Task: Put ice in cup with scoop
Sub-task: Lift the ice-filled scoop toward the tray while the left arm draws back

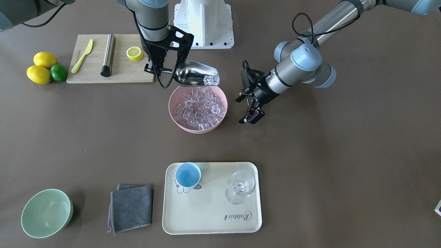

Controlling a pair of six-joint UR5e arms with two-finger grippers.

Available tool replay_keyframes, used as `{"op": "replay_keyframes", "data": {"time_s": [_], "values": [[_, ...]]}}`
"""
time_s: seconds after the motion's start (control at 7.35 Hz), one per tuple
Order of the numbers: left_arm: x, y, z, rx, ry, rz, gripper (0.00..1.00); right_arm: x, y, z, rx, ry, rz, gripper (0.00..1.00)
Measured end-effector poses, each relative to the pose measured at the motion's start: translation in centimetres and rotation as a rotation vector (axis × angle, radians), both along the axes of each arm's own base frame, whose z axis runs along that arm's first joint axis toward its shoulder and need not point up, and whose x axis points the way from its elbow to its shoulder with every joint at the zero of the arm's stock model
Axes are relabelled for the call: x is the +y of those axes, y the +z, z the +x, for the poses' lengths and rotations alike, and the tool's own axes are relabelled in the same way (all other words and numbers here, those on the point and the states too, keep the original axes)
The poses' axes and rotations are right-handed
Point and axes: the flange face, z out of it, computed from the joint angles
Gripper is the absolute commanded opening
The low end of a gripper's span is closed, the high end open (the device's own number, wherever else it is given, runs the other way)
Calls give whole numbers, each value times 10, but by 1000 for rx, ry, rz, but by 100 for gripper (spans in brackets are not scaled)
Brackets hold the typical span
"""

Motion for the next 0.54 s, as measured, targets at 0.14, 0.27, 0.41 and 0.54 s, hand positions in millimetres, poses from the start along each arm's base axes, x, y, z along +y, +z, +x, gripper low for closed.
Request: {"op": "replay_keyframes", "data": {"time_s": [0.14,0.27,0.41,0.54], "values": [[0,0,-1,0,-1,0,98,3,-1,3,-39,11,-7,0],[0,1,-2,1,-1,1,98,7,0,9,-77,53,-30,0],[-2,1,-5,3,-3,3,98,11,4,16,-130,110,-51,0],[-6,4,-12,2,-10,3,98,12,9,20,-194,154,-52,0]]}}
